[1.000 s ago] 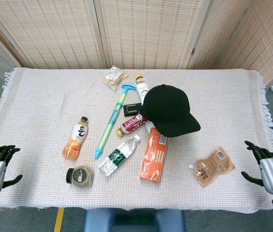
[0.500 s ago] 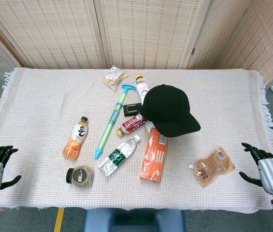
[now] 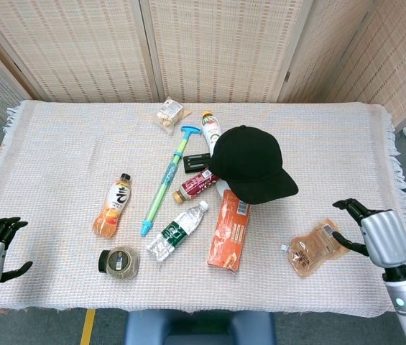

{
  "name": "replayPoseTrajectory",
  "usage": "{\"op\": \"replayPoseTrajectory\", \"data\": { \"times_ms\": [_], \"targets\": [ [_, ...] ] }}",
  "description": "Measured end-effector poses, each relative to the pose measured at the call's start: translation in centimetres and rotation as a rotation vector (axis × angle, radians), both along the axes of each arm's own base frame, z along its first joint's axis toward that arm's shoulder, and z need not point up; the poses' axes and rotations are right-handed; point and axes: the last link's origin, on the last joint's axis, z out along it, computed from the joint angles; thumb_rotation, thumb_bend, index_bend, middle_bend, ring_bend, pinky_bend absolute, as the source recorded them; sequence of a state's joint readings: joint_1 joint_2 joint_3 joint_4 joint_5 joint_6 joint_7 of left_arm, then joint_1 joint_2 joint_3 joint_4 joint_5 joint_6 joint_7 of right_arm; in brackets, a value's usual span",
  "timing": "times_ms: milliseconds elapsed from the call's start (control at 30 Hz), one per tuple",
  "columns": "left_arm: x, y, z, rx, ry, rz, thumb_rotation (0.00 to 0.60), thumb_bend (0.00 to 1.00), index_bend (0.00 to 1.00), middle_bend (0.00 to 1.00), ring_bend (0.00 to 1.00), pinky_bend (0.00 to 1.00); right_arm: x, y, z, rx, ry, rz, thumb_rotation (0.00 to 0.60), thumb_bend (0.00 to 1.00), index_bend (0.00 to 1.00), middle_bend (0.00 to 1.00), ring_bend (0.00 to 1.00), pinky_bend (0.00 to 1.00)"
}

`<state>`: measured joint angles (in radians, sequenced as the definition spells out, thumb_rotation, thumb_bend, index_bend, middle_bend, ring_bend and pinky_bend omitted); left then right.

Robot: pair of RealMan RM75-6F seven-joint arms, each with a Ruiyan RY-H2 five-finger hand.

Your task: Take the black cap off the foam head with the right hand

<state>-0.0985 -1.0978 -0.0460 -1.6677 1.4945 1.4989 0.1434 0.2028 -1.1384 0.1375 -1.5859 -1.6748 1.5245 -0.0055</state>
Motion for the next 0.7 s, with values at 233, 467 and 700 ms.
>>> {"op": "replayPoseTrajectory", "data": {
  "times_ms": [233,467,700],
  "targets": [
    [0.0,-0.1,0.0,-0.005,-0.001,0.005,0.6,0.08,0.28,0.23,0.18,0.18,3.5,-3.1,-1.1,0.035,0.001,0.094,0.6,0.13,0.36,0.43,0.84,0.97],
    [-0.1,-0.1,0.0,-0.007,-0.003,0.01,0.6,0.08,0.28,0.23,0.18,0.18,6.0,-5.6,-2.4,0.065,0.002,0.141,0.6,0.14,0.36,0.43,0.84,0.97],
    [-0.3,-0.1,0.0,-0.011,-0.005,0.023,0.6,0.08,0.28,0.23,0.18,0.18,7.4,-7.6,-4.3,0.087,0.033,0.158,0.6,0.23,0.37,0.43,0.84,0.97]
  ]
}}
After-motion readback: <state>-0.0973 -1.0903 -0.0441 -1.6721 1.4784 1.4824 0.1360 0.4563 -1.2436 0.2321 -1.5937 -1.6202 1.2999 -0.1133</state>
